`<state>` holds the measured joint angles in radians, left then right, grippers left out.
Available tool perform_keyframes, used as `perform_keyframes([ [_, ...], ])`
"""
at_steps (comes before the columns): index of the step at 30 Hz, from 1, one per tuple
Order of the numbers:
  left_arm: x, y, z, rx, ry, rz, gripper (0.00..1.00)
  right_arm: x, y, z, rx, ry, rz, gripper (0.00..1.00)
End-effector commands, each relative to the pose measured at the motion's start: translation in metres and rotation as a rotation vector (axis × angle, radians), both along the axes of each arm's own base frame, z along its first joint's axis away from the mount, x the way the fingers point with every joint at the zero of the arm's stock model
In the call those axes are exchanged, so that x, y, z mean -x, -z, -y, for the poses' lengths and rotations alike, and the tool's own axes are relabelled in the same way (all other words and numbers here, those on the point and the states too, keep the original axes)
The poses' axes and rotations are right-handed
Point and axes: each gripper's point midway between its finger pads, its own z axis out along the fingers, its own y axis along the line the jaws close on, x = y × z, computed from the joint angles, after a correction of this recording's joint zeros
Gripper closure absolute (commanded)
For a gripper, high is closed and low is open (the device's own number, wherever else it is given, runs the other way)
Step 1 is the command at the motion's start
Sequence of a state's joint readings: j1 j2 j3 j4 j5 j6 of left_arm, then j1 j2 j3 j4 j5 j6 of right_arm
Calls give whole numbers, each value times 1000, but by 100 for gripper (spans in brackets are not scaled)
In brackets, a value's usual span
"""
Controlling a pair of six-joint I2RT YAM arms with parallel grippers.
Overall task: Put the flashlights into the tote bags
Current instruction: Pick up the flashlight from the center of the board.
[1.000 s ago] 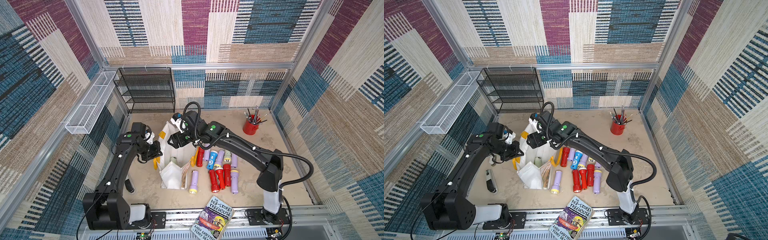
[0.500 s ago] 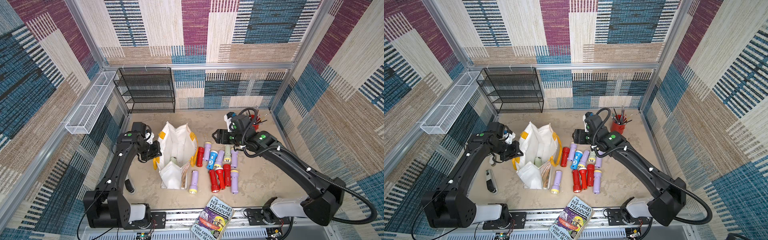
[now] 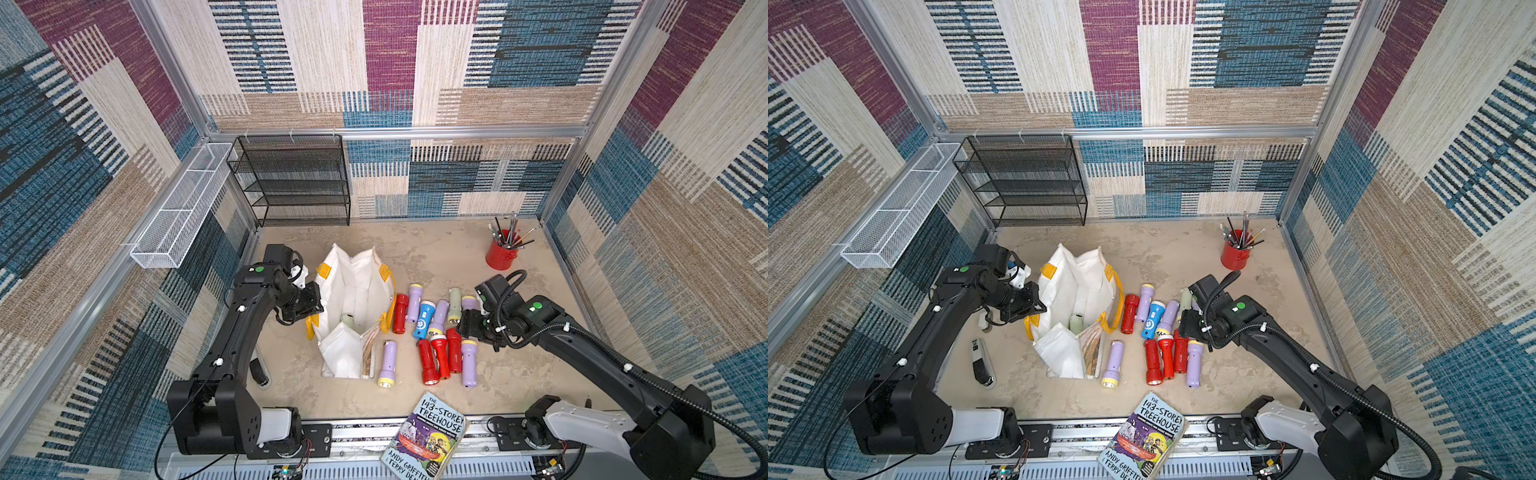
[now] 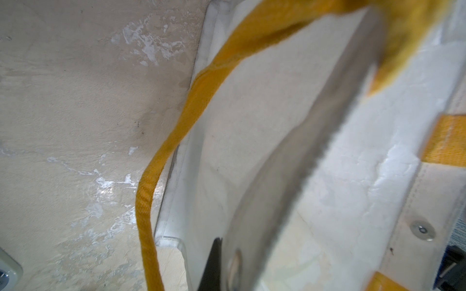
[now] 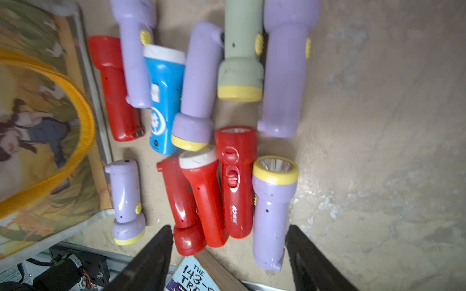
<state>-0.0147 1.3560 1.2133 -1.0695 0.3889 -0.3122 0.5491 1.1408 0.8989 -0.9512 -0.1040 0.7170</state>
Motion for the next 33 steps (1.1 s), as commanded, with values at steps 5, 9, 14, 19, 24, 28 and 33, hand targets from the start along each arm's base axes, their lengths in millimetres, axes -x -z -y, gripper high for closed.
perform_keyframes([
  [5, 3, 4, -3, -21, 4, -6, 100, 42, 31, -3, -93, 52, -176, 34],
  [9, 3, 5, -4, -25, 7, -5, 100, 57, 41, 4, -100, 95, -207, 37],
  [14, 1, 4, -3, -18, 6, -5, 100, 65, 53, 10, -71, 113, -226, 38],
  [19, 2, 4, -2, -11, 6, -10, 100, 69, 68, 13, 0, 95, -236, 39],
  [24, 3, 5, -2, -10, 3, -12, 100, 69, 78, 11, 36, 78, -238, 40],
  [28, 3, 5, -1, -9, 2, -12, 100, 63, 82, 7, 29, 75, -217, 41],
  [33, 4, 3, 0, 3, 3, -10, 100, 58, 90, 10, 91, 62, -211, 42],
])
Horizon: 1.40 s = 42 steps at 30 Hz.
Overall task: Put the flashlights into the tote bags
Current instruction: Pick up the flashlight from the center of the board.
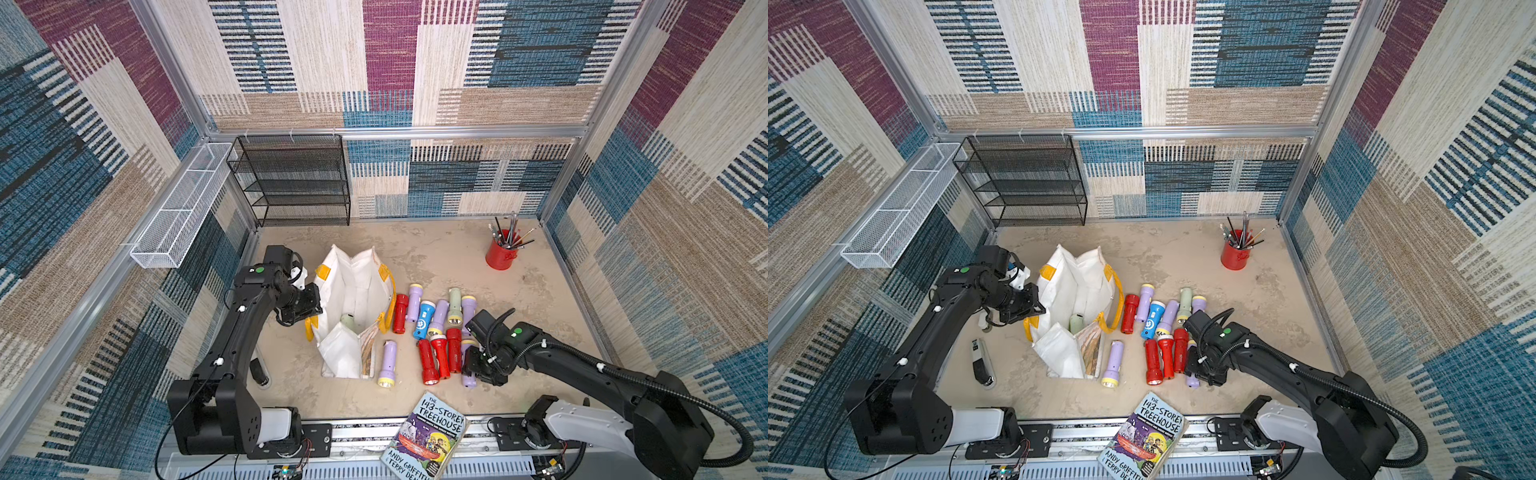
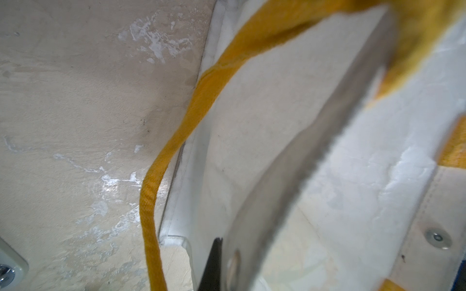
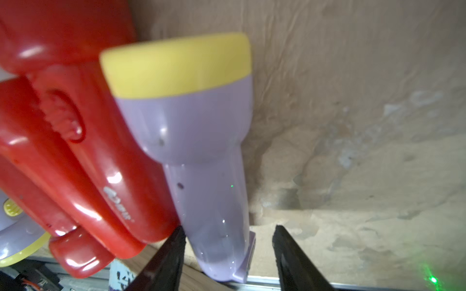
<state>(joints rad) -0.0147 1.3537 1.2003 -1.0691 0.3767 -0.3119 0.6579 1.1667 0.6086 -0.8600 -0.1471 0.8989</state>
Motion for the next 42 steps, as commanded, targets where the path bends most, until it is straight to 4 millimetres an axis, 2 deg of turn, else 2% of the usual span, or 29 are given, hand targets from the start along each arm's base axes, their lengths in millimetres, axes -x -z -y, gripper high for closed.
perform_keyframes([
  [1, 2, -1, 2, 16, 5, -1, 100, -11, 2, 2, 39, -3, 43, 42],
  [4, 3, 0, 2, 16, 5, -3, 100, -11, 6, 1, 58, -21, 38, 43],
  [12, 4, 0, 2, 16, 2, -1, 100, 8, 22, 9, 127, -42, -23, 46],
  [18, 4, -1, 2, 14, 2, 0, 100, 12, 27, 9, 147, -59, -34, 48],
  [24, 6, 1, 2, 13, 3, -3, 100, 15, 36, 11, 169, -81, -51, 57],
  [28, 6, -1, 1, 11, 3, 3, 100, 12, 34, 10, 175, -88, -39, 63],
  [32, 5, -3, 2, 14, 2, 10, 100, -5, 15, 5, 185, -91, 22, 63],
  [42, 2, -11, 5, 28, 7, 33, 100, -83, -89, -28, 166, -84, 317, 63],
])
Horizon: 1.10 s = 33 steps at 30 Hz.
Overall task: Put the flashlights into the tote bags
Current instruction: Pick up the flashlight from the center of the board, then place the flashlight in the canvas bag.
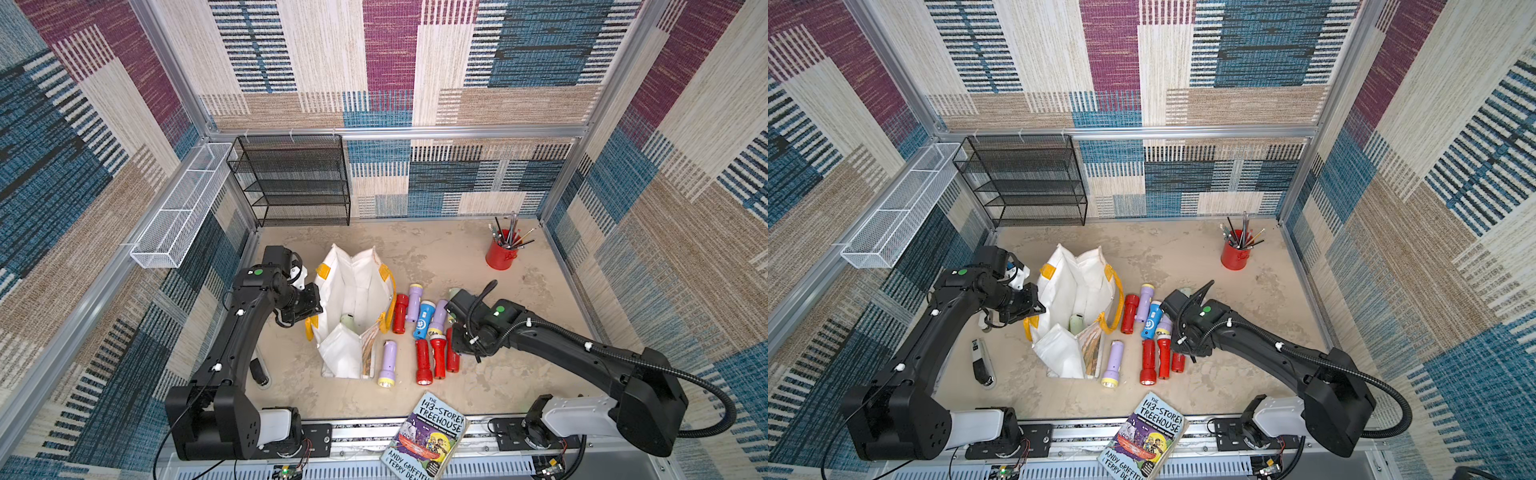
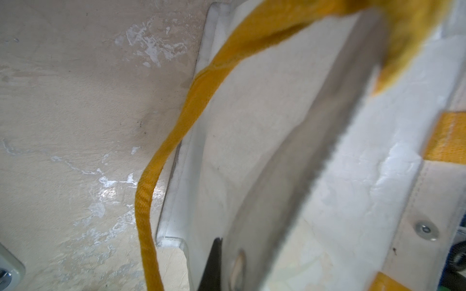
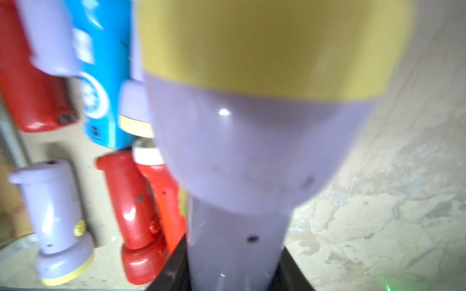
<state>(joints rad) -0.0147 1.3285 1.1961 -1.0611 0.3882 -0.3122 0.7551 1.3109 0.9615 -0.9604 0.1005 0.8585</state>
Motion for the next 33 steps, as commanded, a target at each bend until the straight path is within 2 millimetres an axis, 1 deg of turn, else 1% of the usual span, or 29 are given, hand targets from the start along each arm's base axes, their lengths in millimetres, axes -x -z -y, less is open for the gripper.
perform_keyframes([
  [1, 1, -6, 3, 17, 5, 7, 100, -20, -29, 1, 34, 0, 97, 63],
  [2, 1, -6, 3, 17, 5, 10, 100, -27, -41, -2, 25, -3, 128, 63],
  [3, 1, -7, 2, 17, 5, 13, 100, -32, -47, -4, 25, -7, 145, 63],
  [5, 1, -8, 4, 24, 7, 14, 100, -47, -69, -15, 4, -27, 204, 63],
  [9, 0, -11, 5, 30, 10, 20, 100, -78, -111, -50, -81, -106, 320, 63],
  [11, -1, -13, 5, 30, 11, 29, 100, -95, -134, -74, -139, -154, 378, 63],
  [14, 0, -16, 3, 22, 6, 36, 100, -117, -168, -115, -258, -232, 467, 63],
  [15, -1, -16, 4, 24, 6, 38, 100, -121, -179, -127, -291, -254, 493, 63],
  [16, 0, -16, 4, 26, 7, 39, 100, -126, -187, -140, -317, -279, 512, 60],
  [17, 0, -17, 5, 30, 8, 42, 100, -129, -198, -155, -340, -308, 539, 69],
  [21, 2, -15, 7, 43, 8, 32, 100, -138, -221, -204, -408, -406, 594, 69],
  [23, 3, -14, 7, 46, 6, 27, 100, -139, -223, -229, -438, -458, 596, 69],
  [25, 4, -15, 7, 47, 4, 30, 100, -138, -216, -250, -458, -509, 573, 69],
  [29, 4, -16, 8, 55, 5, 43, 100, -128, -192, -289, -483, -615, 495, 69],
  [30, 4, -17, 8, 55, 5, 45, 100, -125, -184, -298, -482, -637, 471, 69],
  [33, 4, -16, 8, 52, 6, 43, 100, -114, -167, -317, -484, -690, 426, 69],
])
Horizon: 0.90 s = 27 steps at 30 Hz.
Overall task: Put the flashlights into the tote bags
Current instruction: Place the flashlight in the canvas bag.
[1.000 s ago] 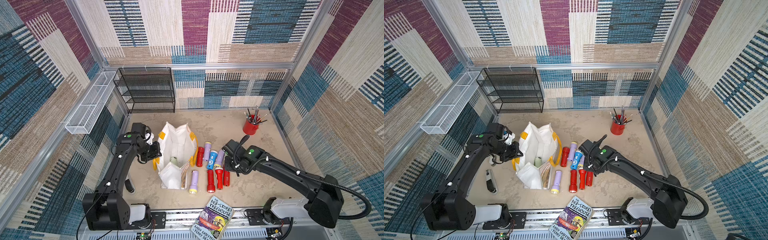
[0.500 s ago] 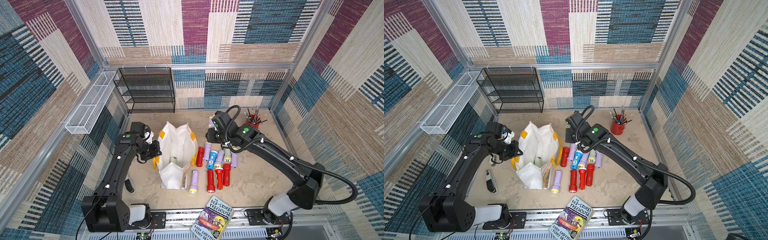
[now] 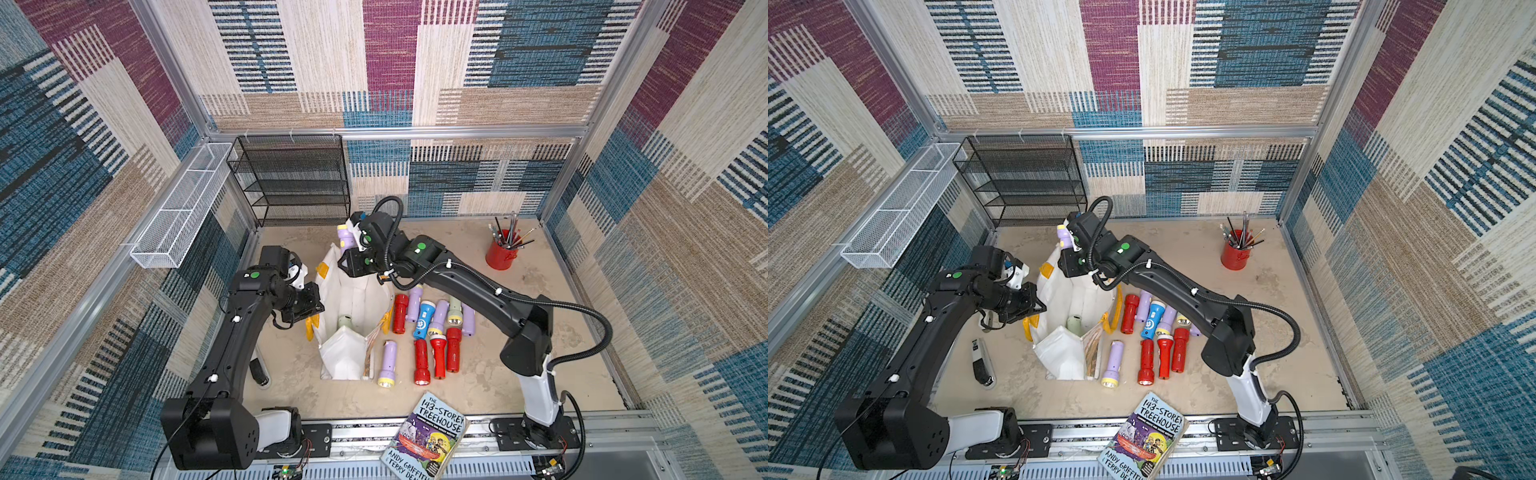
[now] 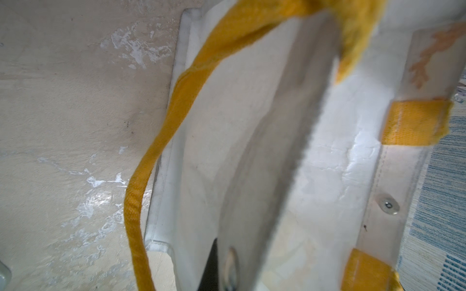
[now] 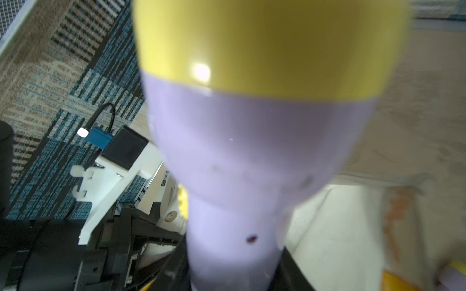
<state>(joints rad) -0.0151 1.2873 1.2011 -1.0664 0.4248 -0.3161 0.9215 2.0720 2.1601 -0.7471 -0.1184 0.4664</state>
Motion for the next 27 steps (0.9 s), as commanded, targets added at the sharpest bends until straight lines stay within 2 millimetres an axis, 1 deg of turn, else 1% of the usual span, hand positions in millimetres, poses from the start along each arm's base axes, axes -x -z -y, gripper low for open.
perform_keyframes([
  [1, -1, -2, 2, 15, -3, 5, 100, 17, 10, -18, 5, -96, -24, 69],
  [6, -1, 1, 1, 11, -9, -7, 100, 33, 37, -33, 41, -150, -56, 69],
  [10, -2, 2, 0, 7, -23, -1, 100, 44, 56, -35, 57, -173, -93, 69],
  [15, -4, 1, -1, 8, -32, 7, 100, 54, 79, -29, 70, -177, -145, 70],
  [21, -7, 1, -1, 12, -45, 12, 100, 66, 103, -13, 92, -164, -185, 70],
  [27, -8, 2, 2, 33, -45, 4, 100, 77, 141, -5, 145, -170, -269, 70],
])
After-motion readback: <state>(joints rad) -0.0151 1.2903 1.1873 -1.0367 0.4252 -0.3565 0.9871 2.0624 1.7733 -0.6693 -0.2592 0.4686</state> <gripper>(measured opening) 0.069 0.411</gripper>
